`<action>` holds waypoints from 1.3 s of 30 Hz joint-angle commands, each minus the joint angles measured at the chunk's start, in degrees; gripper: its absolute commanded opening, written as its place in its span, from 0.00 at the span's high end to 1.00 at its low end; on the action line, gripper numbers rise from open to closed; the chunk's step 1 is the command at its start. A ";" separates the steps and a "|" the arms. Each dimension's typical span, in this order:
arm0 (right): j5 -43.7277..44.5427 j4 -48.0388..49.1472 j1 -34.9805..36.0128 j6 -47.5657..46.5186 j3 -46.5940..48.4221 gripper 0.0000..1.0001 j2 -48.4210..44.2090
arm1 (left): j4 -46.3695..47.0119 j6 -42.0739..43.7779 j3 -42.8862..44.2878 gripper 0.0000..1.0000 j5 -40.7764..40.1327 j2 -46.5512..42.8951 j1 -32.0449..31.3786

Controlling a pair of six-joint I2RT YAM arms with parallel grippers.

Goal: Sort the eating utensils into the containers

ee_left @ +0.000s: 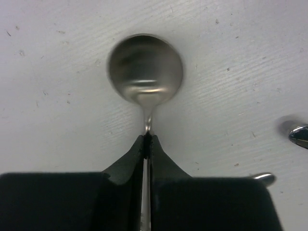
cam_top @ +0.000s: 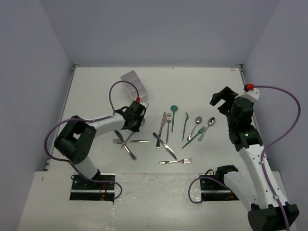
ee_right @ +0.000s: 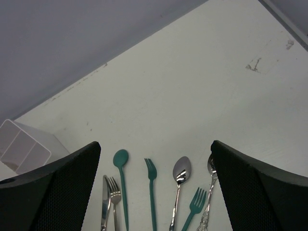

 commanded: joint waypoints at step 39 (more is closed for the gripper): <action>5.61 10.36 -0.01 -6.39 -3.26 0.01 -1.70 | 66.98 16.46 27.66 1.00 -8.31 9.30 13.48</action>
